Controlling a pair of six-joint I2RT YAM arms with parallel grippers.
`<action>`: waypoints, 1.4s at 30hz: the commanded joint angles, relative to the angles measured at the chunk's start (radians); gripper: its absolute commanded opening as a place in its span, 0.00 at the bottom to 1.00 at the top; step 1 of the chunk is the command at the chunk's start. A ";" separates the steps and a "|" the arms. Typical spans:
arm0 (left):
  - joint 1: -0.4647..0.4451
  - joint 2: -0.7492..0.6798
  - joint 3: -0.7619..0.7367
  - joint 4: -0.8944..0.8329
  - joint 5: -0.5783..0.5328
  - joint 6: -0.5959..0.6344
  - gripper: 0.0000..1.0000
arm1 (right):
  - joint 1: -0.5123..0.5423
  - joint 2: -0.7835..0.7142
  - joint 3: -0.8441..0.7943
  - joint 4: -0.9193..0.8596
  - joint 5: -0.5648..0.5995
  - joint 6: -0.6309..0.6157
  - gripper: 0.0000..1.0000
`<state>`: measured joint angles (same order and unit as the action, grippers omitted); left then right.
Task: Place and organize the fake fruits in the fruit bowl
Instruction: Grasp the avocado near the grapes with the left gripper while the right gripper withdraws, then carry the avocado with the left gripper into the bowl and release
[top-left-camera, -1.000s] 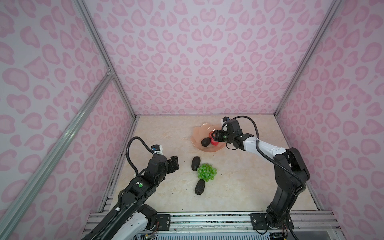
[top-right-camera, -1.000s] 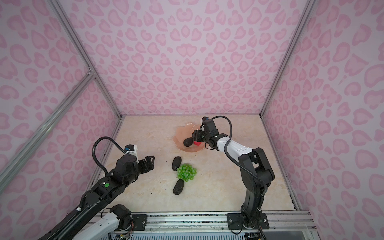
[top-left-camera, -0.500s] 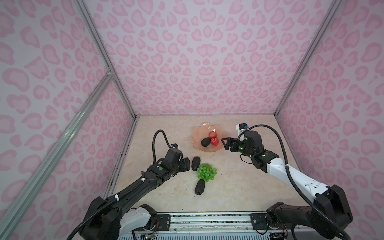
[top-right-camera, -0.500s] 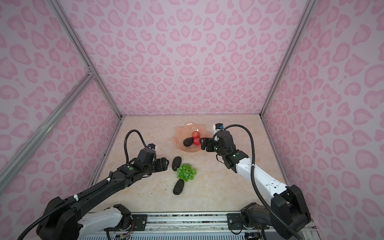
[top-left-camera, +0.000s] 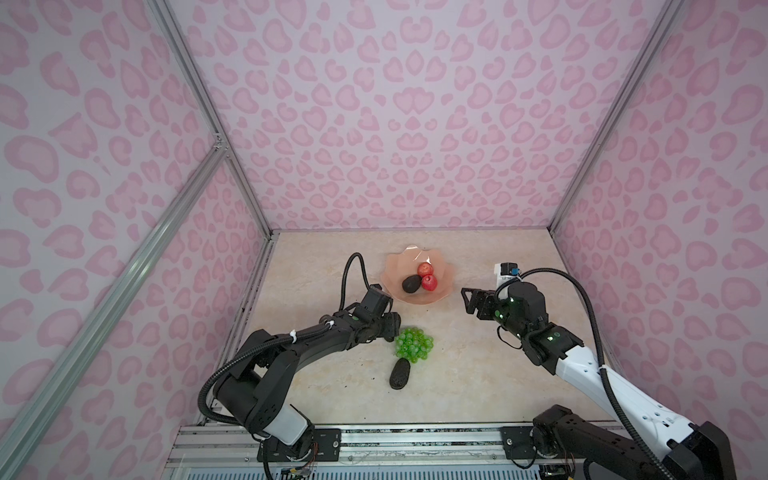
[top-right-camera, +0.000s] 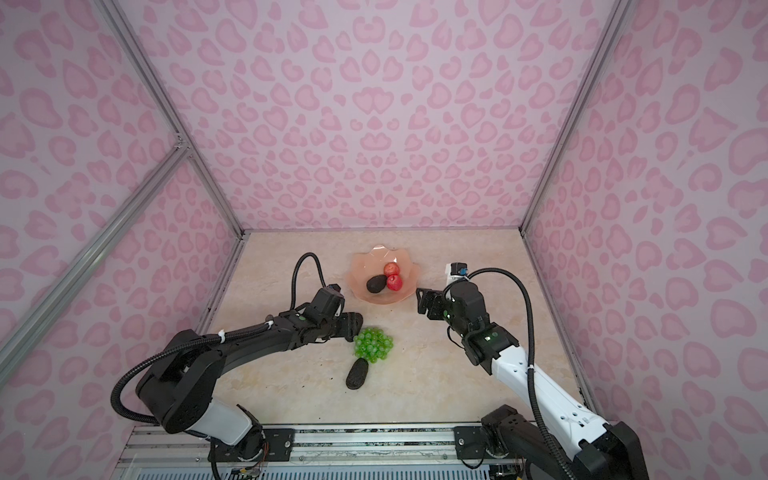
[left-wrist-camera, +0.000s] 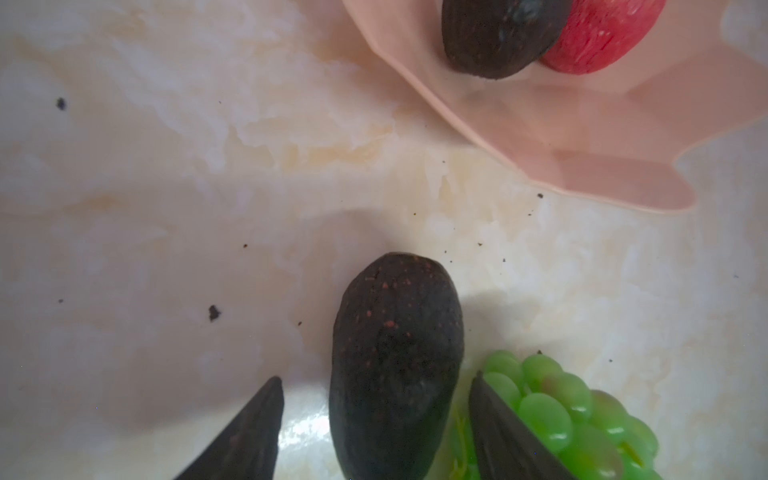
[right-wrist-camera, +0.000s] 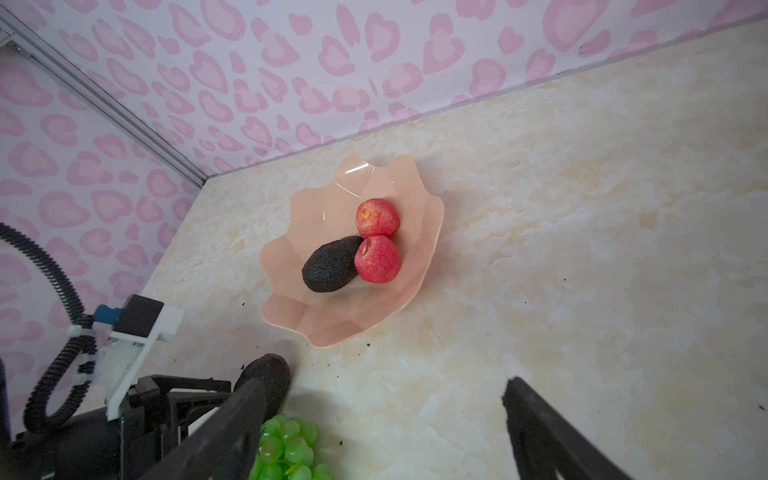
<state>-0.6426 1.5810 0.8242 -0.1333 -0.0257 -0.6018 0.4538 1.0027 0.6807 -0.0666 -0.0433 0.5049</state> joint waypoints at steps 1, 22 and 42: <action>-0.002 0.047 0.021 0.037 0.003 -0.016 0.68 | -0.006 -0.019 -0.012 -0.026 0.029 -0.006 0.90; 0.001 -0.170 0.137 -0.177 -0.128 0.152 0.45 | -0.037 -0.018 -0.035 -0.007 0.013 -0.001 0.90; 0.115 0.453 0.816 -0.296 -0.004 0.301 0.47 | -0.058 -0.183 -0.076 -0.118 0.034 -0.010 0.90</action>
<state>-0.5304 1.9862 1.5917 -0.3981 -0.0189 -0.3202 0.3996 0.8303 0.6125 -0.1631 -0.0193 0.5018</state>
